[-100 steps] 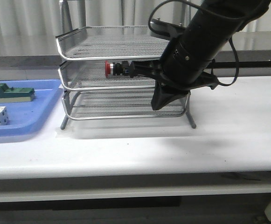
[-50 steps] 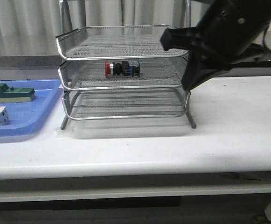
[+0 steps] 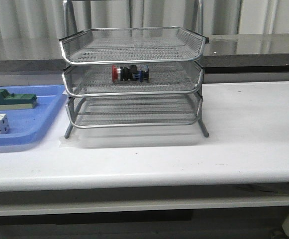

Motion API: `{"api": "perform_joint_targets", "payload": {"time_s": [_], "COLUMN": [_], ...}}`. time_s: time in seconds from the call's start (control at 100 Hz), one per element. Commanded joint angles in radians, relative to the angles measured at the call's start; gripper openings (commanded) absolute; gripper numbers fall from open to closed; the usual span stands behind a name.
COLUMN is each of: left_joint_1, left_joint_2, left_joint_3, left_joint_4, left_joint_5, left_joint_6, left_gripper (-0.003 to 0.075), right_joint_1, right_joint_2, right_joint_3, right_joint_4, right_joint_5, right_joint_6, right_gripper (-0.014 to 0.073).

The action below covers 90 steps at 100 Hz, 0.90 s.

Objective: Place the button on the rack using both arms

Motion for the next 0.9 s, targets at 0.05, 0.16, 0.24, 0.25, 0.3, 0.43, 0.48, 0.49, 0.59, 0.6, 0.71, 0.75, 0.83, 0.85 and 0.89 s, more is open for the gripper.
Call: {"api": "perform_joint_targets", "payload": {"time_s": [0.05,0.16,0.24,0.25,0.3,0.43,0.48,0.49,0.59,0.6,0.71,0.75,0.83,0.85,0.89], "left_joint_1": [0.002,0.002,0.002,0.002,0.002,0.002,0.002,0.002,0.002,0.002,0.002,0.002,0.002,0.002,0.002], "left_joint_2": [0.008,0.008,0.008,0.008,0.008,0.008,0.008,0.008,0.008,0.008,0.008,0.008,0.008,0.008,0.008], "left_joint_3": [-0.026,-0.026,-0.026,-0.026,-0.026,-0.026,-0.026,-0.026,-0.026,-0.026,-0.026,-0.026,-0.026,-0.026,-0.026], "left_joint_4": [-0.010,-0.010,-0.010,-0.010,-0.010,-0.010,-0.010,-0.010,-0.010,-0.010,-0.010,-0.010,-0.010,-0.010,-0.010], "left_joint_5": [-0.087,-0.087,-0.087,-0.087,-0.087,-0.087,-0.087,-0.087,-0.087,-0.087,-0.087,-0.087,-0.087,-0.087,-0.087], "left_joint_6": [-0.009,-0.009,-0.009,-0.009,-0.009,-0.009,-0.009,-0.009,-0.009,-0.009,-0.009,-0.009,-0.009,-0.009,-0.009], "left_gripper": [-0.0021,-0.0021,-0.0021,-0.0021,-0.0021,-0.0021,-0.0021,-0.0021,-0.0021,-0.0021,-0.0021,-0.0021,-0.0021,-0.0021,-0.0021], "right_joint_1": [-0.037,-0.058,-0.069,-0.070,-0.071,-0.071,-0.071,-0.071,-0.071,-0.071,-0.071,-0.071,-0.071,-0.071,-0.071], "right_joint_2": [-0.161,-0.284,-0.358,-0.371,-0.410,-0.480,-0.498,-0.500,-0.505,-0.505,-0.504,-0.504,-0.504,-0.504,-0.504], "right_joint_3": [0.055,0.103,0.134,0.136,0.153,0.168,0.168,0.168,0.168,0.168,0.168,0.168,0.168,0.168,0.168], "right_joint_4": [-0.012,-0.014,-0.017,-0.017,-0.020,-0.020,-0.020,-0.020,-0.020,-0.020,-0.020,-0.020,-0.020,-0.020,-0.020], "right_joint_5": [-0.063,-0.057,-0.045,-0.045,-0.042,-0.022,-0.006,-0.002,0.011,0.011,0.012,0.012,0.012,0.012,0.012], "right_joint_6": [-0.006,-0.006,-0.006,-0.006,-0.006,-0.006,-0.006,-0.006,-0.006,-0.006,-0.006,-0.006,-0.006,-0.006,-0.006], "right_gripper": [-0.0063,-0.0057,-0.0057,-0.0057,-0.0057,-0.0057,-0.0057,-0.0057,-0.0057,-0.0057,-0.0057,-0.0057,-0.0057,-0.0057,-0.0057]}}
